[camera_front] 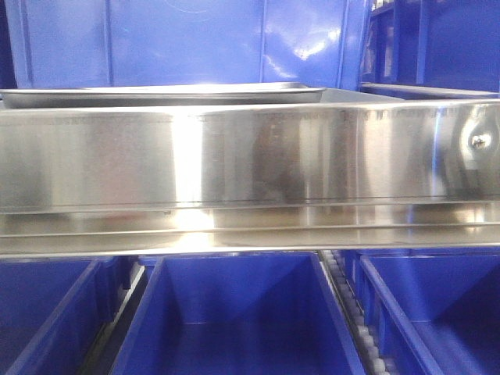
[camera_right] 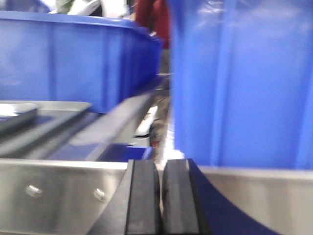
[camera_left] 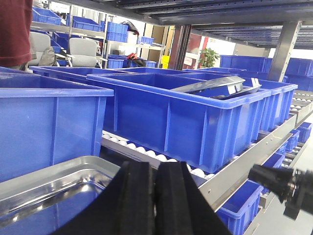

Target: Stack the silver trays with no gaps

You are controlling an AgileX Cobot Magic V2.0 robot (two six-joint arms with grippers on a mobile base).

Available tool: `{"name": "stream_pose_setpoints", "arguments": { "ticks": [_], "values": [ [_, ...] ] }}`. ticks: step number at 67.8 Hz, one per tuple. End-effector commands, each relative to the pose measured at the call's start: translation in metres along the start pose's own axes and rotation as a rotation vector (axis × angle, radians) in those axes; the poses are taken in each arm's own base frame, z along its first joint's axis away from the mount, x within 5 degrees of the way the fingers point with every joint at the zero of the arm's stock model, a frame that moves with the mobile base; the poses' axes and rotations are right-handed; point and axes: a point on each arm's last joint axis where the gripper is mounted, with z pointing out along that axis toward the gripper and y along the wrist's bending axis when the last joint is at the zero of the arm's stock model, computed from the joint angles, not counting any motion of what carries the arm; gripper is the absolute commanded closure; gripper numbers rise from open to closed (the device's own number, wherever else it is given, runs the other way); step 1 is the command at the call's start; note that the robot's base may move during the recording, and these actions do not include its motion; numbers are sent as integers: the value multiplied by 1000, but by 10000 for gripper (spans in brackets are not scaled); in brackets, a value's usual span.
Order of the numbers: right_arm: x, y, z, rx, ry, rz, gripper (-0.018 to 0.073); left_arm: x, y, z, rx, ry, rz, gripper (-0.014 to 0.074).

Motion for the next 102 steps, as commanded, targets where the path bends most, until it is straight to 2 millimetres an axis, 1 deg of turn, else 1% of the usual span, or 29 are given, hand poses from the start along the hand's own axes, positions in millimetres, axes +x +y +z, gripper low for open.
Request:
{"name": "stream_pose_setpoints", "arguments": {
  "ticks": [1, 5, 55, 61, 67, 72, 76, 83, 88, 94, 102],
  "values": [
    [0, -1, -1, 10, -30, 0, 578, -2, -1, -2, 11, -17, 9, 606],
    [2, -1, -1, 11, -6, 0, 578, -2, -1, -2, 11, -17, 9, 606],
    [1, -1, -1, 11, -13, 0, 578, -2, -1, -2, 11, -17, 9, 606],
    [1, -1, -1, 11, -13, 0, 578, 1, 2, -2, -15, 12, 12, 606],
    [1, -1, -1, 11, -13, 0, 578, 2, 7, -10, -65, 27, 22, 606],
    [1, -1, -1, 11, -13, 0, 578, 1, 11, -19, -108, 26, 92, 606],
    [1, -1, -1, 11, -13, 0, 578, 0, 14, -29, -154, 18, 171, 606],
    [1, -1, -1, 11, -13, 0, 578, 2, 17, -47, -229, -8, 244, 606],
    [1, -1, -1, 11, -13, 0, 578, 9, 18, -58, -285, -36, 267, 606],
    [1, -1, -1, 11, -13, 0, 578, 25, 19, -68, -365, -56, 225, 606],
    [1, -1, -1, 11, -13, 0, 578, 52, 23, -74, -462, -99, 164, 606]
  ]
}}
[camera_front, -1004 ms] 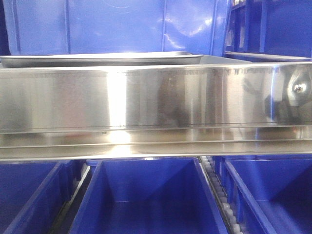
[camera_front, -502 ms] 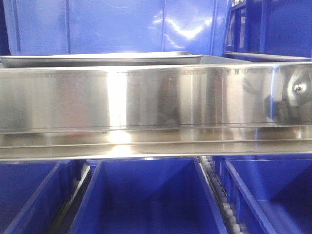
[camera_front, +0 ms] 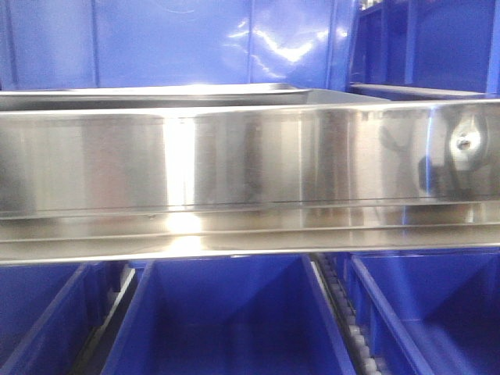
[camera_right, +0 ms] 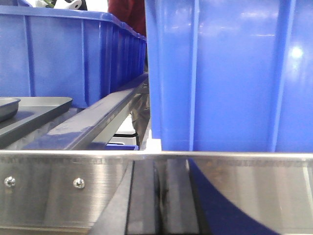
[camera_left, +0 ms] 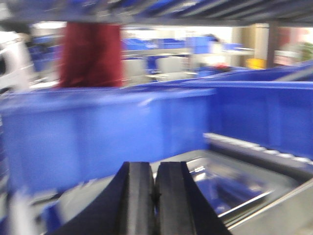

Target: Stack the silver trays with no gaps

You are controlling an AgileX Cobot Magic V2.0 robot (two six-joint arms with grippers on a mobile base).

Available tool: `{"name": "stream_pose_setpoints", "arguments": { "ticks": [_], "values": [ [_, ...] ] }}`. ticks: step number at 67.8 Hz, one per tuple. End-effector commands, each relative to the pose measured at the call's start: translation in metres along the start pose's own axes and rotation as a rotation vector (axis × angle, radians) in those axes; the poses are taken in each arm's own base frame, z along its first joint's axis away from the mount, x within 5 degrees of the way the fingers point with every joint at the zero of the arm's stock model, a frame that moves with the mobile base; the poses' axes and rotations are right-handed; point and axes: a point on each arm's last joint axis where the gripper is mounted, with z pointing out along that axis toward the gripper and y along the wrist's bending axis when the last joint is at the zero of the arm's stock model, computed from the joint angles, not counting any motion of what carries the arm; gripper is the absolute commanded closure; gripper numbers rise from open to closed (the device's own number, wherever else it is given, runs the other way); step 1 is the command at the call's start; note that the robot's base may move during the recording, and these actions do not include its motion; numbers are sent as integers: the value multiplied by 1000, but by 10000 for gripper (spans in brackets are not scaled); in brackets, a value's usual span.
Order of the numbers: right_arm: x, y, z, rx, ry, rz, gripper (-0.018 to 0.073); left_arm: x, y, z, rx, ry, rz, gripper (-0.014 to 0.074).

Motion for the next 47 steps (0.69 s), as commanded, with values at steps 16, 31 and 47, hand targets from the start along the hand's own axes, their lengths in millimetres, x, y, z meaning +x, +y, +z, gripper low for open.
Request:
{"name": "stream_pose_setpoints", "arguments": {
  "ticks": [16, 31, 47],
  "values": [
    [-2, 0, 0, 3, -23, -2, 578, 73, 8, 4, -277, -26, -131, 606],
    [-2, 0, 0, 3, -23, -2, 578, 115, 18, 5, -429, 54, -102, 606],
    [-2, 0, 0, 3, -23, -2, 578, 113, 20, 4, -472, 35, -45, 606]
  ]
}}
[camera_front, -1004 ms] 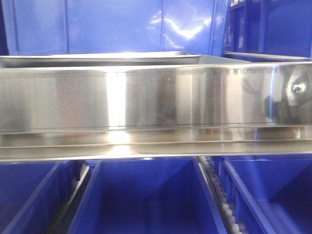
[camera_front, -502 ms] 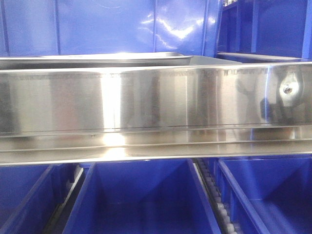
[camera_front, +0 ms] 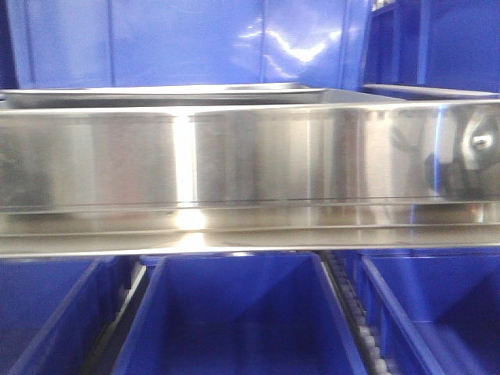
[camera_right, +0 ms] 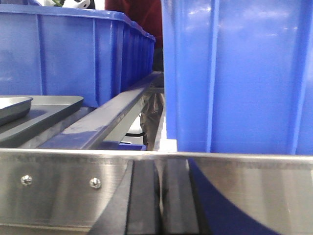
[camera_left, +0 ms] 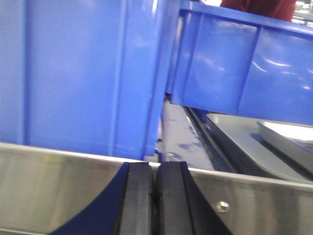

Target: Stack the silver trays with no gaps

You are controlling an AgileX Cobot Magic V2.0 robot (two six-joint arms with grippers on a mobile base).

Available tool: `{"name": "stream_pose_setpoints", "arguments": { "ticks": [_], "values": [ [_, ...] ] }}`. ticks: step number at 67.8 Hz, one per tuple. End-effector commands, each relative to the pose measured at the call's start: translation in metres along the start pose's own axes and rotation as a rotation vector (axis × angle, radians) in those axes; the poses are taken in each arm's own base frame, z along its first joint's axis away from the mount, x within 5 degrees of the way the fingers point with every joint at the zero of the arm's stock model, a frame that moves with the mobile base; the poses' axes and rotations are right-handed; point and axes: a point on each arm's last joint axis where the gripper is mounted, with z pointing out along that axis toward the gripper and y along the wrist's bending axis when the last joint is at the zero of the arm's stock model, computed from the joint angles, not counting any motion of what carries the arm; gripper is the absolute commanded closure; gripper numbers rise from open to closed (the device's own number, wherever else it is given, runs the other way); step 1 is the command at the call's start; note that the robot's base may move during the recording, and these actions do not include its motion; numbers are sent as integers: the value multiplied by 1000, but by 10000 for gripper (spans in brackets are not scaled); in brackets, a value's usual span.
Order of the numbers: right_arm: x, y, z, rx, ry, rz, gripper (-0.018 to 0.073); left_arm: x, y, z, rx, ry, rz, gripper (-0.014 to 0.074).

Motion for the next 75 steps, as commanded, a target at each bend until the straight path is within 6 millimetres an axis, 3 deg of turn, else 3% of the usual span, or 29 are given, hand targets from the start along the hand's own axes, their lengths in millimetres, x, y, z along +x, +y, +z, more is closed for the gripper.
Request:
{"name": "stream_pose_setpoints", "arguments": {
  "ticks": [1, 38, 51, 75],
  "values": [
    [-2, 0, 0, 3, -25, -1, 578, -3, 0, -1, -5, -35, 37, 606],
    [-2, 0, 0, 3, -25, -1, 578, -3, 0, -1, -3, -35, 50, 606],
    [-2, 0, 0, 3, -25, -1, 578, -3, 0, -1, -1, -33, 168, 606],
    [-2, 0, 0, 3, -25, -1, 578, -2, -3, -1, 62, -23, 143, 606]
  ]
}}
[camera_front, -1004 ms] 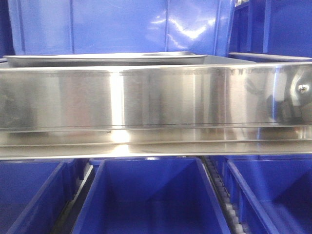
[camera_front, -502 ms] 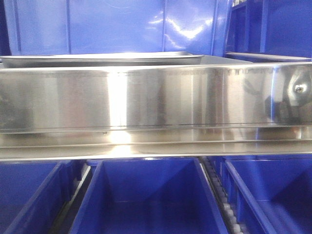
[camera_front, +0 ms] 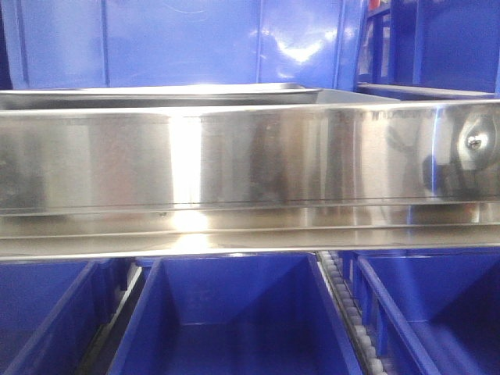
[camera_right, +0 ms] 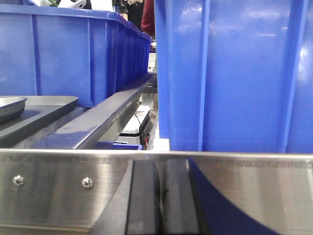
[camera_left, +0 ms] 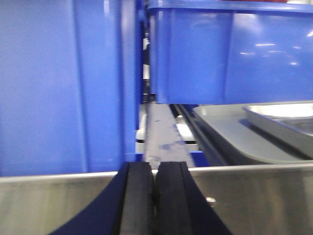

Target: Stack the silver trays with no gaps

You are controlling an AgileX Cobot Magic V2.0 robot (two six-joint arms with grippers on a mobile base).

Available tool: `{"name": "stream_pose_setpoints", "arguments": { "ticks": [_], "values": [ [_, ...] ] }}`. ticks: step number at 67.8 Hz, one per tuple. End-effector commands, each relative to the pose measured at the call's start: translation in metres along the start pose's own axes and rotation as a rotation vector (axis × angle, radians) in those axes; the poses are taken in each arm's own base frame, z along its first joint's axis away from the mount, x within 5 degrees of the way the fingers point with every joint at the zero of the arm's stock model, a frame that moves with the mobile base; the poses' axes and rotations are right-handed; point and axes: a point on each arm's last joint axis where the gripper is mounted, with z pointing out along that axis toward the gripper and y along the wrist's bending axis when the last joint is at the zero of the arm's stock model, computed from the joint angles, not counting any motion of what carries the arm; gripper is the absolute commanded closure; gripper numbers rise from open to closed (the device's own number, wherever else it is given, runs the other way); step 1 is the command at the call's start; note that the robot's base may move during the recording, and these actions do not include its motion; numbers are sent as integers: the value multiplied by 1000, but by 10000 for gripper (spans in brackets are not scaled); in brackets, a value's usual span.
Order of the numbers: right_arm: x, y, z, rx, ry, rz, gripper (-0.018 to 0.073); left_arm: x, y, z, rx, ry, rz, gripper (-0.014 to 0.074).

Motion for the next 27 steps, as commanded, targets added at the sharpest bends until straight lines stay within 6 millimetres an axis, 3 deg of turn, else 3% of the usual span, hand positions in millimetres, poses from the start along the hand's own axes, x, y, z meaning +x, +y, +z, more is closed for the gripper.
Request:
{"name": "stream_pose_setpoints", "arguments": {
  "ticks": [1, 27],
  "values": [
    [-2, 0, 0, 3, -25, -1, 578, -2, 0, -1, 5, -17, -20, 606],
    [-2, 0, 0, 3, -25, -1, 578, -2, 0, -1, 5, -17, -21, 606]
  ]
}}
